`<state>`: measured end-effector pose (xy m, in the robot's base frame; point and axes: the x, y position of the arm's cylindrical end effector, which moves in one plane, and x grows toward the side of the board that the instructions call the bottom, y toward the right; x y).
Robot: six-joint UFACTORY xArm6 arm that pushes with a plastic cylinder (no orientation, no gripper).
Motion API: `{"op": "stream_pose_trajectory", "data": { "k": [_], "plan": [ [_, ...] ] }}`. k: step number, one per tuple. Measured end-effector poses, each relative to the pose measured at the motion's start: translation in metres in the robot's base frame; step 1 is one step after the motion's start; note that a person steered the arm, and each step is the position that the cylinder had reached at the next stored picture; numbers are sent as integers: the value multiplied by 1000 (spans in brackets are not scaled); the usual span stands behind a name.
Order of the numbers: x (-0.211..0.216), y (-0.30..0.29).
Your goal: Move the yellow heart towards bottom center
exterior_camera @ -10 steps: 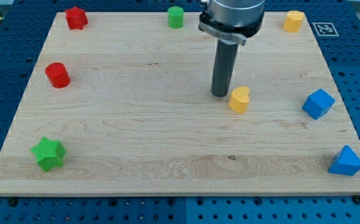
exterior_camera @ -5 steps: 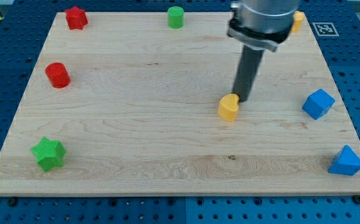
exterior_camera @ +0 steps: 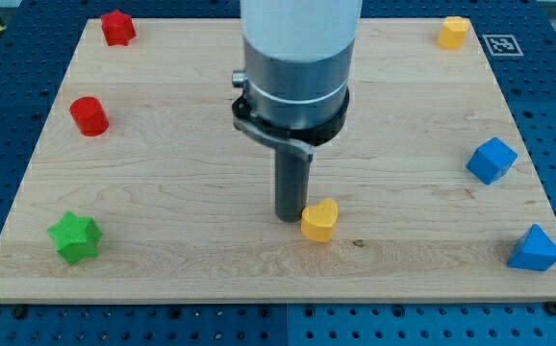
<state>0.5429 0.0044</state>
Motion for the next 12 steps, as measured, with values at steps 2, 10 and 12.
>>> {"op": "stream_pose_trajectory", "data": {
  "k": [2, 10, 12],
  "plan": [
    [-40, 11],
    [-22, 26],
    [-22, 43]
  ]
}}
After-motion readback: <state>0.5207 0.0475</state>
